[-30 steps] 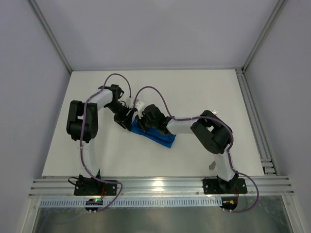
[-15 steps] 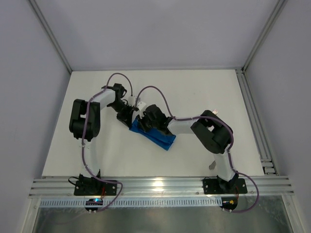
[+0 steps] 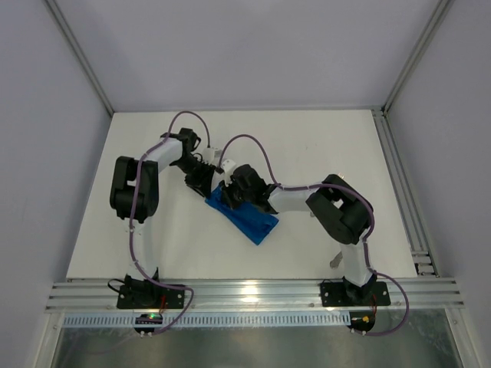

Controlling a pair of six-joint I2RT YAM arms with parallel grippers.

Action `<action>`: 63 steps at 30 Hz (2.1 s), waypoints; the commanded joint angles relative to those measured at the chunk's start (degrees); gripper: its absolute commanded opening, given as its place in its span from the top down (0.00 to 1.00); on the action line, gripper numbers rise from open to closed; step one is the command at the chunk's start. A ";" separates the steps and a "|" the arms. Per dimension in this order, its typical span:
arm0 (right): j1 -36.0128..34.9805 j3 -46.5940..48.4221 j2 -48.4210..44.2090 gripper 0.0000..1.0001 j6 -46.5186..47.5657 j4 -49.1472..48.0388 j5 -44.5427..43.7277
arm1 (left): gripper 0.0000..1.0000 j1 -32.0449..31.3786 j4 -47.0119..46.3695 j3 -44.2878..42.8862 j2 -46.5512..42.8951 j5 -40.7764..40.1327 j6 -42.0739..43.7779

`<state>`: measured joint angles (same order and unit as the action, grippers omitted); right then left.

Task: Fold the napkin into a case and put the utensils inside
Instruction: Pick up the top corner of the smaller rectangle folded napkin from the center of the board, then stuff the top corner of the smaller-rectangle-folded napkin into the folded napkin.

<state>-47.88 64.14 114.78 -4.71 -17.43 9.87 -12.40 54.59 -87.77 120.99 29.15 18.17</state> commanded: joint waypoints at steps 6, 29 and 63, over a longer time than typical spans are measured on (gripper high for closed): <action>3.65 1.53 1.15 0.91 -10.75 -2.42 3.13 | 0.54 -0.16 -8.96 2.24 -9.79 -3.92 0.20; 7.71 -1.64 2.29 0.91 -22.00 -8.31 8.32 | 0.58 -12.39 -19.92 8.99 -10.59 -6.23 -5.22; 8.59 -2.88 1.94 0.93 -26.49 -9.64 6.74 | 0.61 -14.23 -29.80 21.77 -19.13 -16.84 -6.40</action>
<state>-39.57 61.17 117.40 -30.81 -25.71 17.32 -26.50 25.08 -64.38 100.77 13.34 10.26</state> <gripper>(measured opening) 0.071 0.385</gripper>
